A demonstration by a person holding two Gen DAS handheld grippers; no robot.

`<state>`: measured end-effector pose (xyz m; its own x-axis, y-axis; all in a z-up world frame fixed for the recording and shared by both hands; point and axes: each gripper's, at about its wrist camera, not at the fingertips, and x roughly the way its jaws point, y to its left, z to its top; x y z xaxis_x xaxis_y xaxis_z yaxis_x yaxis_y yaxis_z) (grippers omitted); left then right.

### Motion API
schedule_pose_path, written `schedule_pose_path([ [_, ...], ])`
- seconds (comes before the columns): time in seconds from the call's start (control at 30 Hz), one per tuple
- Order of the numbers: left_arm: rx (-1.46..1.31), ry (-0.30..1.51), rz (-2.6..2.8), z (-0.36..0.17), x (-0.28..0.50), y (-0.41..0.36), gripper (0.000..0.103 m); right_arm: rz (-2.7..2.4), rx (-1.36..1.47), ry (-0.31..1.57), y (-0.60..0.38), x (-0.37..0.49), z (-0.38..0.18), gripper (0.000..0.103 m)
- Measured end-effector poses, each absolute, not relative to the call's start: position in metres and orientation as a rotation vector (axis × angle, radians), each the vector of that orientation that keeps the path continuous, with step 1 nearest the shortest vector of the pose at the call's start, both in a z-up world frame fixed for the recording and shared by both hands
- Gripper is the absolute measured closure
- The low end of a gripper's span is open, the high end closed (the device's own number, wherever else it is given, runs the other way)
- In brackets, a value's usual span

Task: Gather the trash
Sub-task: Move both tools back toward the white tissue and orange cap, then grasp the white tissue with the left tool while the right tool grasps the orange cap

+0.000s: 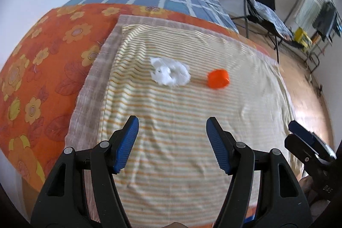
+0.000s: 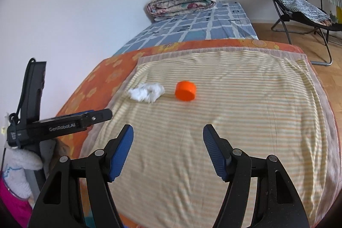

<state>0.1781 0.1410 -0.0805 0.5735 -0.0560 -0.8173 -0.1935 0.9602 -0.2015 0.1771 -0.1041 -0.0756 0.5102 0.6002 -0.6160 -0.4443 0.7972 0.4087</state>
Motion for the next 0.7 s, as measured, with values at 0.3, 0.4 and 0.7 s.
schedule_pose_path([
  [0.3,-0.433,0.952,0.124,-0.098,0.224,0.177,0.035,0.616,0.284,0.882,-0.077,0.234,-0.103,0.036],
  [0.4,-0.472,0.954,0.117,-0.106,0.238,0.182,0.035,0.608,0.303,0.909,-0.067,0.250,-0.116,0.036],
  [0.7,-0.502,0.984,0.093,-0.136,0.266,0.183,0.043,0.558,0.299,0.943,-0.048,0.276,-0.140,0.036],
])
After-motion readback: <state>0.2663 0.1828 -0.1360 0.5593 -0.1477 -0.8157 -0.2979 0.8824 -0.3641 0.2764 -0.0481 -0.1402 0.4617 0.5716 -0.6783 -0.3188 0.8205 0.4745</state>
